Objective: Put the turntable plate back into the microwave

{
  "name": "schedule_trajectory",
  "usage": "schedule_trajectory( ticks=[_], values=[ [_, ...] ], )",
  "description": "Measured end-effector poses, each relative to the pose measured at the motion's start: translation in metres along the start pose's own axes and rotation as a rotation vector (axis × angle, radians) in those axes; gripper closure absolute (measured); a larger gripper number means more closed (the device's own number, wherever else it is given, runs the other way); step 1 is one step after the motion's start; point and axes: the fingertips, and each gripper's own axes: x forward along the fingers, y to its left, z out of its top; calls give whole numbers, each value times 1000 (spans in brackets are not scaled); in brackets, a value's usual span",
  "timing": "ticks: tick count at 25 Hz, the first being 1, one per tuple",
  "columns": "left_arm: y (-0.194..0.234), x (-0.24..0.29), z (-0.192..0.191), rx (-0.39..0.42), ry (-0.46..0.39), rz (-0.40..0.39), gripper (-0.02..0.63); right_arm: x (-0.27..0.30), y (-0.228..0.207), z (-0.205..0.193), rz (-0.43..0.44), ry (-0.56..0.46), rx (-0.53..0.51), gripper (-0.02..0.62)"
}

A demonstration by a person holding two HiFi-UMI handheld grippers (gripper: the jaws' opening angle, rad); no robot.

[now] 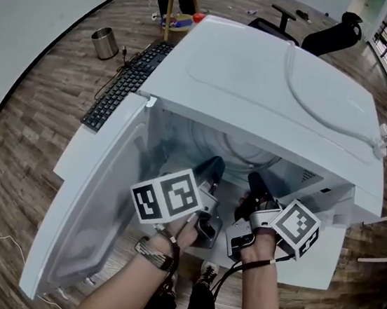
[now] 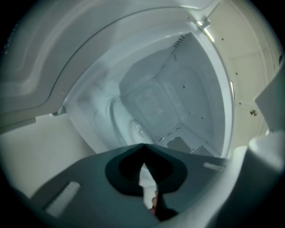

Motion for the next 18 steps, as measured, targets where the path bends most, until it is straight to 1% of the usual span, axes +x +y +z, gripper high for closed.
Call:
schedule_trajectory(
  ticks=[2, 6, 11, 14, 15, 18],
  values=[
    [0, -1, -1, 8, 4, 3, 609, 0, 0, -1, -1, 5, -22, 568],
    [2, -6, 4, 74, 4, 22, 603, 5, 8, -1, 17, 3, -98, 568],
    [3, -9, 5, 78, -1, 18, 603, 4, 6, -4, 13, 16, -87, 568],
    [7, -10, 9, 90, -13, 44, 600, 6, 5, -5, 13, 20, -86, 568],
    [9, -11, 12, 96, -24, 60, 586, 7, 4, -5, 11, 20, -85, 568],
    [17, -14, 17, 126, -44, 111, 505, 8, 2, -6, 5, 19, -83, 568]
  ],
)
